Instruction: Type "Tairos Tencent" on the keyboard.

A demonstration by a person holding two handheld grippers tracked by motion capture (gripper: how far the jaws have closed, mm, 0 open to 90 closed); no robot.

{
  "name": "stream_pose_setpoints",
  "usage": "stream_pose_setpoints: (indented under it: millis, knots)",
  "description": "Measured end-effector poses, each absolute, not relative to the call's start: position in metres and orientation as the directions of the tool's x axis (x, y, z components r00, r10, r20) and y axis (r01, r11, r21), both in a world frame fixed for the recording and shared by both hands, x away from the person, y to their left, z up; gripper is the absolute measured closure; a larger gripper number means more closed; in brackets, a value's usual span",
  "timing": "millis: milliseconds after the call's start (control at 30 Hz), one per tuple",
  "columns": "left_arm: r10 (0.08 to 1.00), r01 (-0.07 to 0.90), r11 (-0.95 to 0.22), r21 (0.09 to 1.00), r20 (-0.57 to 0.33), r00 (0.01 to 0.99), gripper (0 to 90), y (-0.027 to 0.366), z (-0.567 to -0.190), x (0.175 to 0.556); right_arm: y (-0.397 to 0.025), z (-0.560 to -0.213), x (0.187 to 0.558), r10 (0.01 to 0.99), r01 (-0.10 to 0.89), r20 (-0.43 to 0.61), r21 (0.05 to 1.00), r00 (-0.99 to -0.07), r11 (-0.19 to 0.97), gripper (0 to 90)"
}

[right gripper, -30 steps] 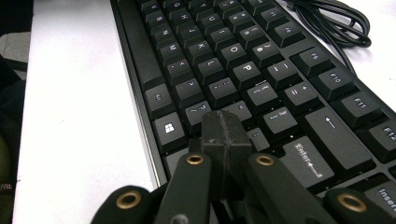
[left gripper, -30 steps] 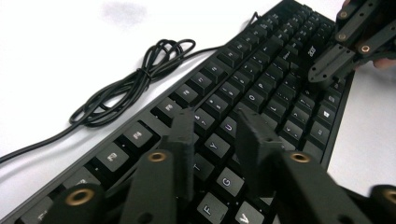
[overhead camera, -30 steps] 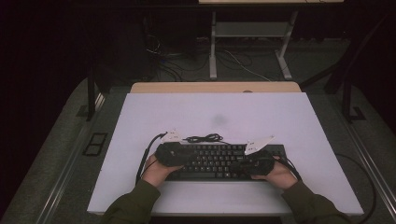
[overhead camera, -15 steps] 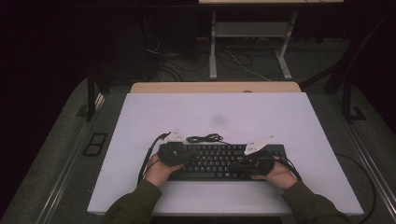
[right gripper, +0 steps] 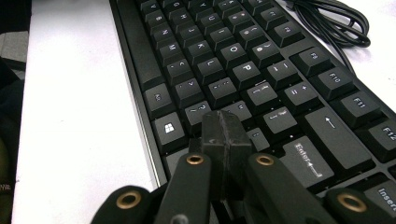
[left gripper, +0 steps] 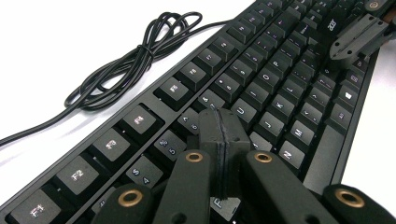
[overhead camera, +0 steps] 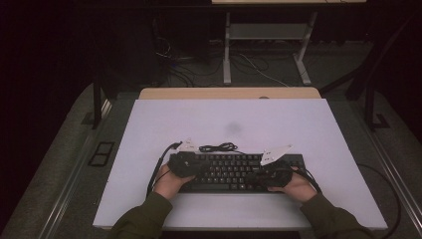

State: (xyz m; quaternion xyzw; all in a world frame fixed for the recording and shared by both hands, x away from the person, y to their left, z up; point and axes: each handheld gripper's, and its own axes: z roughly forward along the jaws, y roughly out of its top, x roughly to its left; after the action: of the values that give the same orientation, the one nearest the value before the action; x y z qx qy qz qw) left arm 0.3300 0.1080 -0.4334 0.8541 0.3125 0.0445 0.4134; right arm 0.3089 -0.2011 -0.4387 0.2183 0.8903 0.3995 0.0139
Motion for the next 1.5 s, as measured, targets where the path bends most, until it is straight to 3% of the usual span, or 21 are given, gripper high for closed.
stream_pose_setpoints:
  millis: [900, 1067, 1500]
  knots:
    - [0.562, 0.480, -0.426, 0.767, -0.192, 0.805, 88.7, 0.111, -0.428, 0.328, -0.201, -0.439, 0.309, 0.399, 0.376, 0.147, 0.717, -0.905, 0.587, 89.6]
    - [0.574, 0.467, -0.407, 0.785, -0.178, 0.799, 67.5, 0.112, -0.426, 0.326, -0.201, -0.439, 0.309, 0.400, 0.376, 0.148, 0.717, -0.905, 0.587, 89.6]
    - [0.572, 0.463, -0.398, 0.792, -0.181, 0.800, 40.1, 0.112, -0.427, 0.326, -0.205, -0.432, 0.309, 0.406, 0.370, 0.151, 0.755, -0.901, 0.541, 89.3]
